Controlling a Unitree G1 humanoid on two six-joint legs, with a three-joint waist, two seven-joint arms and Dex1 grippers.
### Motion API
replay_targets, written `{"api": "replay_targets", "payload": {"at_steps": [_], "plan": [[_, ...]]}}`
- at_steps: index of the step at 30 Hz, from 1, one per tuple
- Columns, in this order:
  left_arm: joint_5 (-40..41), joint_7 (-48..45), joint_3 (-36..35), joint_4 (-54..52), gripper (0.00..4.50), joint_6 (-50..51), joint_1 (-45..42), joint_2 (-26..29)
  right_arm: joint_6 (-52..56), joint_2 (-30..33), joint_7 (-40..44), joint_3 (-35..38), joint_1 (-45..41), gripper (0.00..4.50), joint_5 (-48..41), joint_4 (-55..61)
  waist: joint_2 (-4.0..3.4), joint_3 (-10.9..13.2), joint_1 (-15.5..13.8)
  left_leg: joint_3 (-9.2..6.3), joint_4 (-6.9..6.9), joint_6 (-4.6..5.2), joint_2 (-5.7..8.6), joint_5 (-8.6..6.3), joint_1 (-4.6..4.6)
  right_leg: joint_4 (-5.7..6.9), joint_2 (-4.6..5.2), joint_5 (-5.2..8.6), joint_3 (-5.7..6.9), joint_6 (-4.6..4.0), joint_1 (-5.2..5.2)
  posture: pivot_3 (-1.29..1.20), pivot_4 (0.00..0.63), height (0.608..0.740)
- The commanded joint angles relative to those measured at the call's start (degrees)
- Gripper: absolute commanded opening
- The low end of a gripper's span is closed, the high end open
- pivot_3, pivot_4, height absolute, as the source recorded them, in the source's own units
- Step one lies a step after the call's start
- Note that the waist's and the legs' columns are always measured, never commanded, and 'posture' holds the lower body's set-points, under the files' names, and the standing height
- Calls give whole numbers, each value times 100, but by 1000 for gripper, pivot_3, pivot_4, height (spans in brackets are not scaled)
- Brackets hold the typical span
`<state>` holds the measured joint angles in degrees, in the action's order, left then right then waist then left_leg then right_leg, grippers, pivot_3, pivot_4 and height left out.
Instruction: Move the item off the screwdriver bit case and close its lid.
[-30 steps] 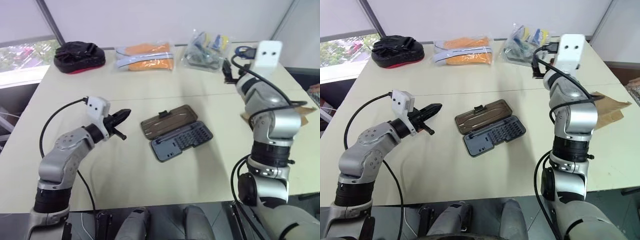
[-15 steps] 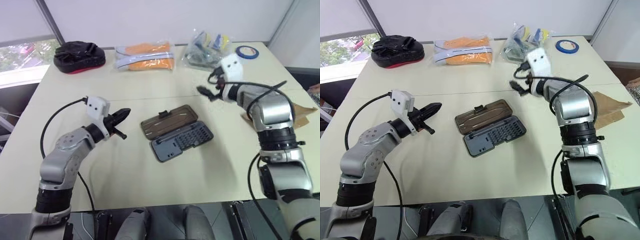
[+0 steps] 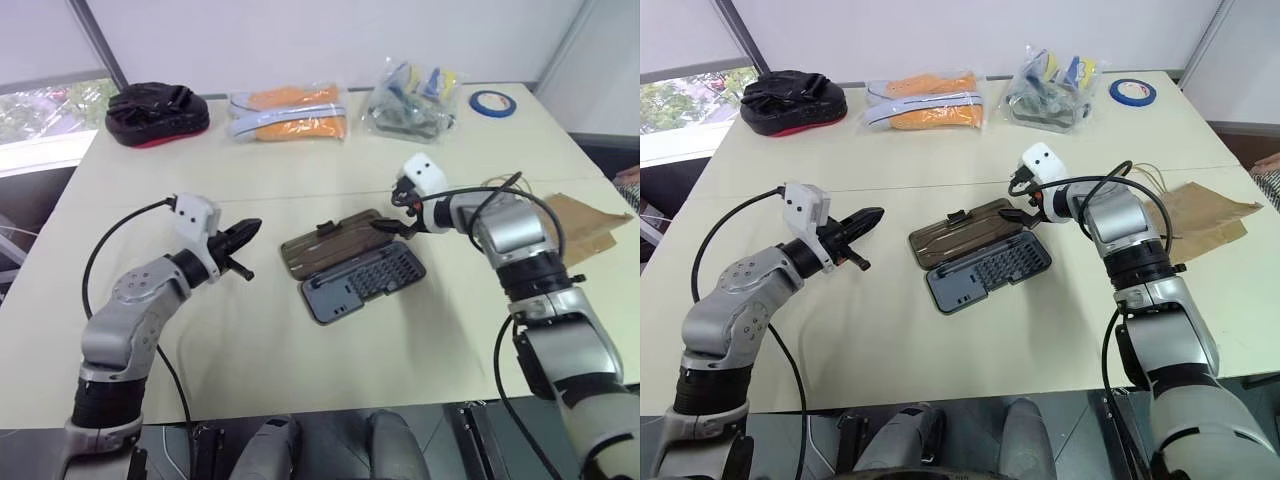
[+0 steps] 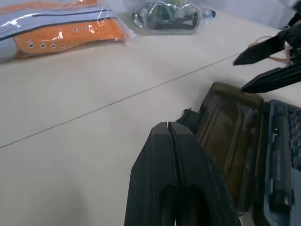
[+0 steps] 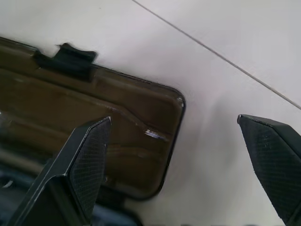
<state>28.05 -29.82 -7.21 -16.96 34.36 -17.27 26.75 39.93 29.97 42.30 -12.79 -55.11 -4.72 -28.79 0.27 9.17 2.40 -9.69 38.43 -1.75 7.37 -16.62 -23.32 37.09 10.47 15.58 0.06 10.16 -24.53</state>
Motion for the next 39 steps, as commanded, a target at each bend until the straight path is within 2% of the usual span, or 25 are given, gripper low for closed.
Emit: {"api": "replay_targets", "payload": {"at_steps": [1,7,8,11,16,24,28,33,36,39], "plan": [[1,24,-51,-264,0,-100,39,13,-269,-136,-284,93,-221,4466,227,-409,0,0,3,0,0,0,0,0,0,1,0,0,0,0,0,0,150,740],[17,105,-93,-380,0,-70,136,7,-418,-360,-514,75,-218,4466,479,-847,1,-1,19,1,1,0,-1,0,1,1,-1,0,0,0,0,0,150,740],[22,119,-100,-399,0,-64,151,4,-362,-388,-514,87,-210,3951,478,-853,1,-1,21,1,1,0,-2,0,1,1,-2,0,0,0,0,0,150,740],[25,156,-110,-432,0,-58,188,2,-235,-465,-576,112,-212,2773,501,-869,2,-2,25,2,2,0,-4,0,6,2,-4,0,0,0,1,0,150,740],[34,216,-122,-474,0,-61,230,2,27,-515,-517,94,-175,93,505,-741,2,-2,-3,-2,16,-1,-1,0,6,4,-3,0,0,0,8,0,150,740],[15,291,-162,-487,0,-110,251,10,249,-482,-361,22,-95,37,588,-544,2,-2,1,-6,22,-1,0,0,4,5,-3,0,0,0,10,0,150,740],[7,324,-168,-487,0,-124,249,0,755,-539,-622,190,-45,37,580,-323,2,-2,-5,-6,22,-1,1,0,3,5,-2,0,0,0,11,0,150,740],[17,346,-167,-513,0,-115,261,-6,2240,-798,-1505,862,-10,37,495,361,2,-2,-24,-8,23,-1,2,0,3,9,-2,0,0,0,11,0,150,740],[25,342,-143,-500,0,-114,268,-17,3995,-908,-1845,940,151,37,524,1691,2,-2,-51,-9,23,-1,3,0,1,10,-1,0,0,0,10,0,150,740],[32,313,-98,-466,0,-111,254,-21,5078,-1074,-2044,1126,269,37,396,2597,2,-2,-39,-12,23,-1,4,0,-5,11,0,0,0,0,4,0,150,740]]}}
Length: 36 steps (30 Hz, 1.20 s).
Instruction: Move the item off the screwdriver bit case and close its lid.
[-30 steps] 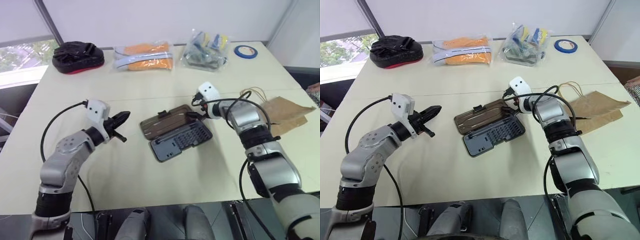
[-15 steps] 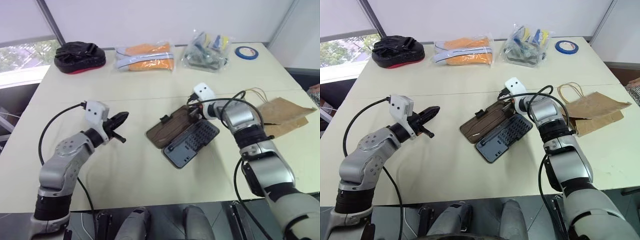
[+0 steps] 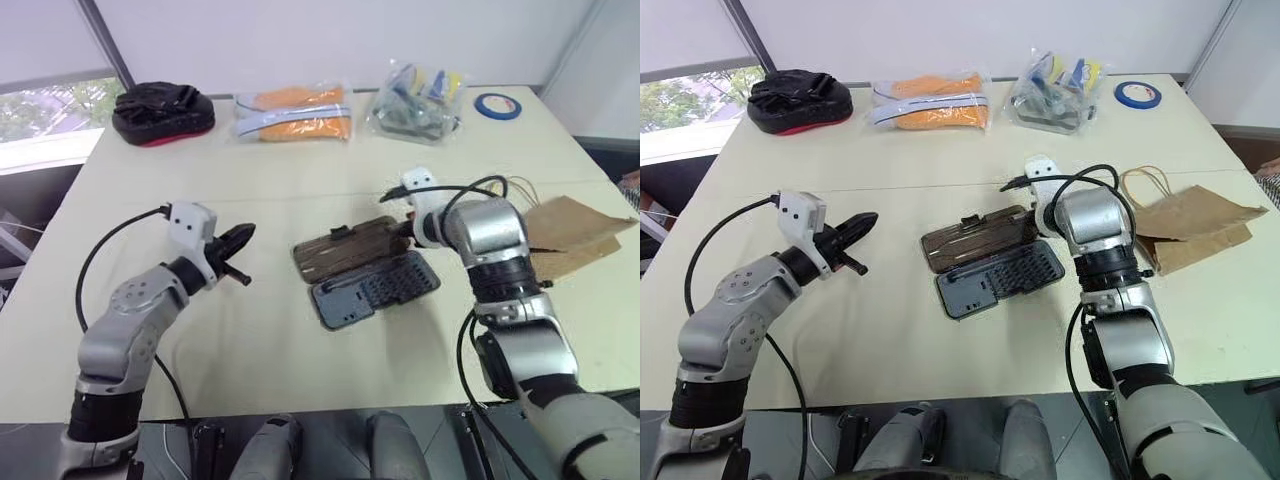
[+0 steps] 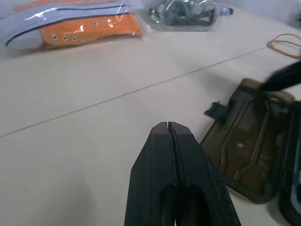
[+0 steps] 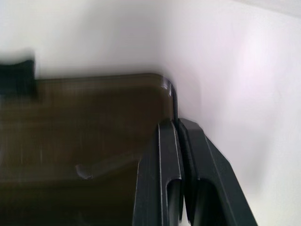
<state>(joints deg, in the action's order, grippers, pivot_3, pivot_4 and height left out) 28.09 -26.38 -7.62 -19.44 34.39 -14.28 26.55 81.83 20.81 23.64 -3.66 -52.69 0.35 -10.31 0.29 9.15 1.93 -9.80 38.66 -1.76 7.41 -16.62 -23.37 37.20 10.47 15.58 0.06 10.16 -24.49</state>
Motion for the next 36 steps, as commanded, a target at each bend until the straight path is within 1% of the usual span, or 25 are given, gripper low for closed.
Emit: {"api": "replay_targets", "payload": {"at_steps": [1,4,7,11,15,17,20,23,25,29,33,36], "plan": [[30,-40,-46,-210,0,-111,-52,-1,1011,-223,-244,308,65,37,-165,883,0,0,21,1,0,0,0,0,0,0,0,0,0,0,0,0,150,740],[11,-79,-17,-146,0,-118,-116,8,1067,-342,-434,402,185,37,-321,1164,0,0,49,2,0,0,-3,0,0,0,-2,0,0,0,-2,0,150,740],[3,-113,-14,-105,0,-107,-172,7,1067,-400,-606,484,203,37,-508,1206,0,0,55,4,-1,0,-3,0,0,1,-1,0,0,0,-5,0,150,740],[-14,-170,-11,-66,0,-105,-223,30,1067,-412,-990,600,128,37,-914,863,0,0,59,5,-2,0,-3,0,0,1,-1,0,0,0,-5,0,150,740],[-25,-189,-19,-57,0,-109,-236,29,1067,-169,-1413,470,29,37,-1614,570,0,0,57,5,-1,0,-3,0,0,1,-1,0,0,0,-5,0,150,740],[-37,-190,-21,-62,0,-113,-233,29,1067,46,-1770,355,-30,37,-2189,322,0,0,54,5,-1,0,-3,0,0,1,-1,0,0,0,-5,0,150,740],[-41,-175,-43,-77,0,-116,-222,26,1067,482,-2389,80,-126,37,-3382,7,0,0,43,5,-1,0,-2,0,0,0,0,0,0,0,-2,0,150,740],[-43,-167,-52,-104,0,-117,-198,26,1067,1014,-3172,-290,-289,37,-4844,-281,0,0,23,4,-1,0,-1,0,0,-2,0,0,1,0,1,0,150,740],[-43,-165,-55,-119,0,-117,-186,27,1067,1409,-3707,-654,-459,37,-5993,-527,1,0,7,5,-1,0,0,0,0,-6,2,0,2,0,2,0,150,740],[-50,-158,-61,-130,0,-115,-180,21,1067,1897,-4742,-1235,-716,37,-7813,-877,2,1,6,7,-4,1,-1,0,0,-10,2,0,4,0,4,0,150,740],[-60,-160,-62,-113,0,-123,-193,20,1067,2136,-5619,-1635,-882,37,-9154,-1111,2,1,11,11,-8,1,-2,0,0,-10,1,0,5,0,4,0,150,740],[-69,-170,-52,-100,0,-136,-209,16,1067,2305,-6153,-1907,-973,37,-9950,-1184,3,1,11,12,-9,1,-2,0,0,-10,1,0,5,0,4,0,150,740]]}}
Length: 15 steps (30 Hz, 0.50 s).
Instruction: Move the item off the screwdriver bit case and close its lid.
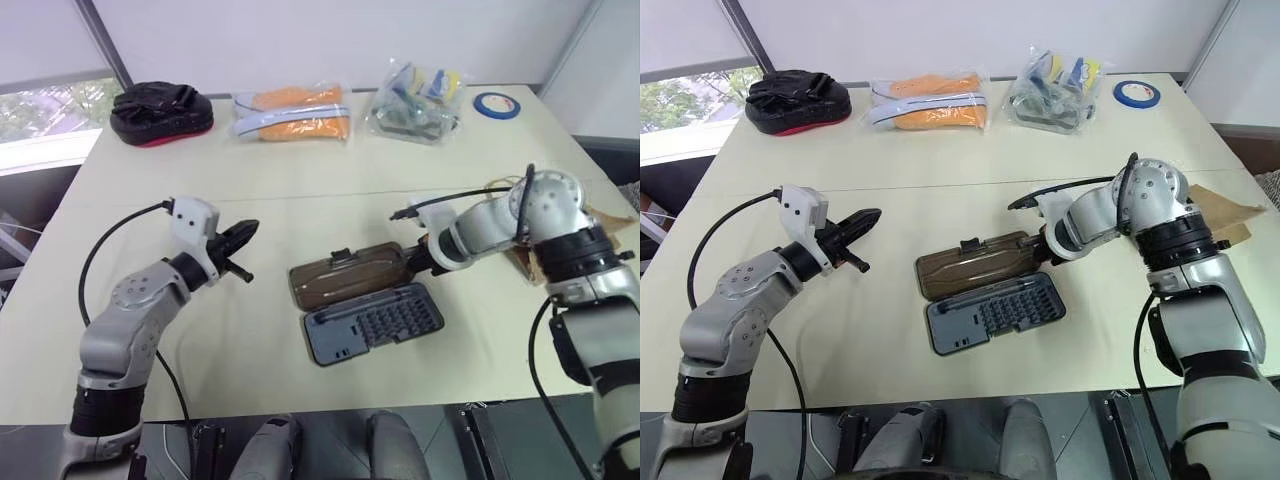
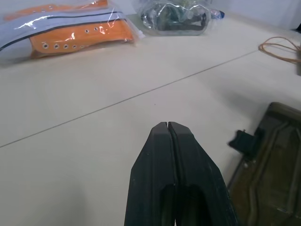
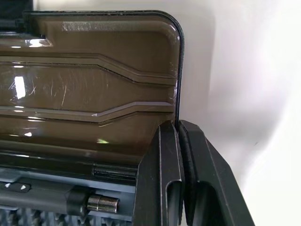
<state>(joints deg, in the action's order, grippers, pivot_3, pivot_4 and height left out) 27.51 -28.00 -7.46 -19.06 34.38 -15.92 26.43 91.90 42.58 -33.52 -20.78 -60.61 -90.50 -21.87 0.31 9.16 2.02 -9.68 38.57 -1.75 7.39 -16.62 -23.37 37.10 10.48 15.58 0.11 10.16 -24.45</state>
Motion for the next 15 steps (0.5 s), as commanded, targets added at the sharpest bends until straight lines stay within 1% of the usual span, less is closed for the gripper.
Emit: {"api": "replay_targets", "payload": {"at_steps": [1,4,7,10,15], "plan": [[-12,-10,-66,-136,0,-137,-46,25,60,150,-645,-241,-198,37,-1074,-101,0,0,1,0,-1,0,0,0,0,0,0,0,0,0,0,0,150,740],[-18,-17,-53,-111,0,-146,-75,14,-371,321,-1559,-501,-98,37,-2026,-107,0,0,-6,2,-1,0,0,0,0,0,0,0,0,0,0,0,150,740],[-31,-20,-33,-105,0,-159,-77,-2,-672,270,-2098,-385,94,37,-2250,-27,1,0,-4,3,-2,0,0,0,0,0,0,0,0,0,0,0,150,740],[-46,-33,-9,-106,0,-164,-82,-27,-917,82,-2698,-32,370,37,-2250,34,1,0,3,5,0,1,-2,0,1,0,-3,0,1,0,4,0,150,740],[-73,-73,9,-78,0,-165,-111,-55,-1508,-494,-4315,928,989,37,-2250,283,11,-6,4,3,22,1,-6,0,7,0,-9,0,1,0,15,0,150,740]]}}
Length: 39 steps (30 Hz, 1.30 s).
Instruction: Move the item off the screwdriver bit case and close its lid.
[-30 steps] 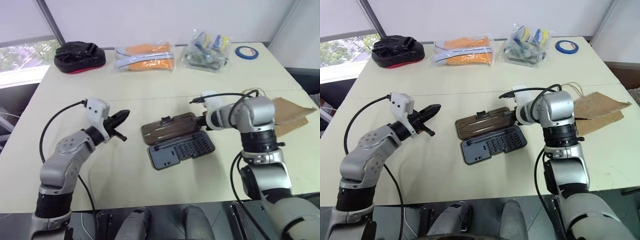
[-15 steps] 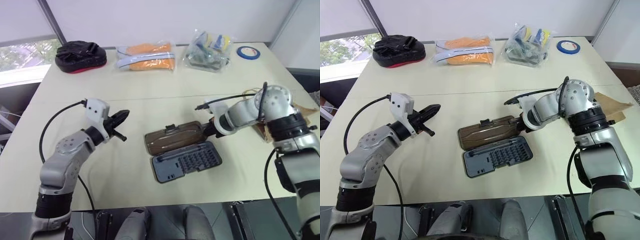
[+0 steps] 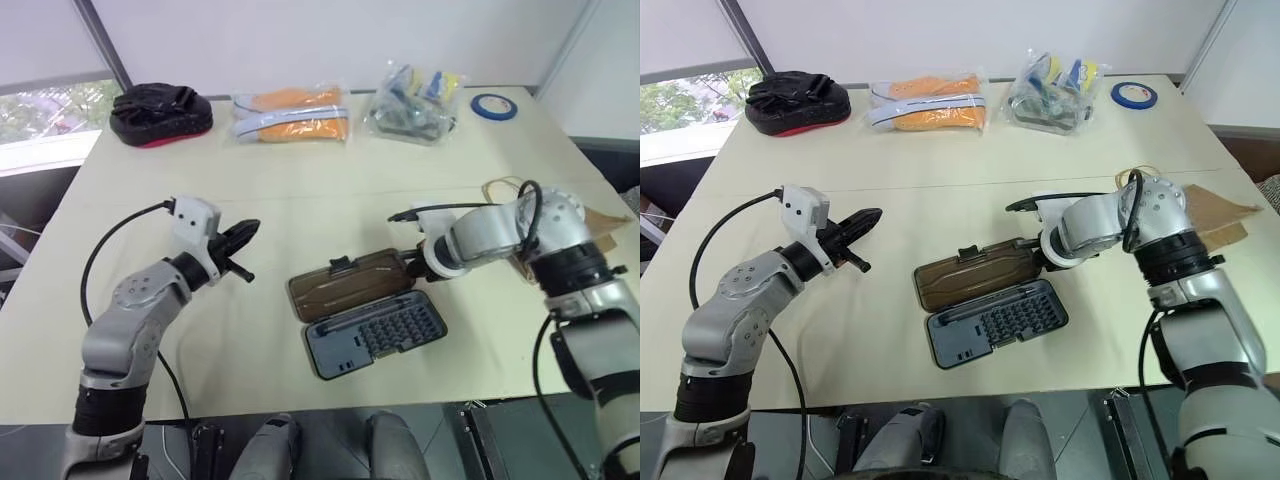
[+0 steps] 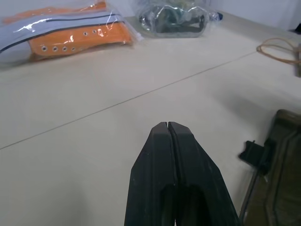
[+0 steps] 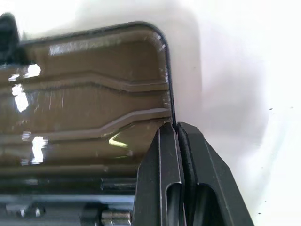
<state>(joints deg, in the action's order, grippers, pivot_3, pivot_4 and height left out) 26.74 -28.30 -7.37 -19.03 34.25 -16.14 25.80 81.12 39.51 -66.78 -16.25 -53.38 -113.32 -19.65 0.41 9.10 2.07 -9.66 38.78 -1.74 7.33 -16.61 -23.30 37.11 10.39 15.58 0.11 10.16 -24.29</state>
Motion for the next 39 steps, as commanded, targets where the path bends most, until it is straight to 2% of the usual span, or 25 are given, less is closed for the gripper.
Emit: {"api": "replay_targets", "payload": {"at_steps": [1,5,7,11,29,32,39], "plan": [[0,-47,1,-73,0,-151,-99,4,-503,-317,-1277,659,358,37,32,115,0,-1,-1,-1,7,0,-1,0,2,1,-2,0,0,0,6,0,150,740],[-13,-87,10,-39,0,-158,-132,8,-762,-840,-2330,1307,623,37,32,349,-1,-1,-75,-5,26,-1,-8,4,25,5,-17,-7,-2,-11,35,0,150,740],[-17,-103,11,-29,0,-162,-140,15,-832,-970,-2546,1465,680,37,32,421,-2,0,-123,-6,24,-1,-27,4,48,-2,-43,-13,-7,-21,58,0,150,740],[-38,-137,13,-18,0,-168,-158,27,-1003,-1035,-2572,1524,694,37,32,522,-4,2,-119,-12,7,-3,-35,4,82,-5,-64,-13,-12,-25,83,0,150,740],[-72,-193,24,4,0,-167,-207,1,-622,-1082,-2488,1499,487,37,32,614,-8,4,-105,-7,-16,-3,-49,4,83,-18,-65,-13,-20,-26,75,0,150,740],[-76,-199,38,19,0,-178,-222,-11,-473,-917,-2250,1342,414,809,32,680,-11,6,-107,-6,-26,-3,-50,4,83,-26,-65,-13,-21,-26,74,0,150,740],[-76,-206,59,53,0,-208,-250,-31,-242,-306,-1599,777,56,4425,32,900,-12,6,-104,0,-74,-9,-59,8,82,-82,-70,-14,-19,-26,74,0,150,740]]}}
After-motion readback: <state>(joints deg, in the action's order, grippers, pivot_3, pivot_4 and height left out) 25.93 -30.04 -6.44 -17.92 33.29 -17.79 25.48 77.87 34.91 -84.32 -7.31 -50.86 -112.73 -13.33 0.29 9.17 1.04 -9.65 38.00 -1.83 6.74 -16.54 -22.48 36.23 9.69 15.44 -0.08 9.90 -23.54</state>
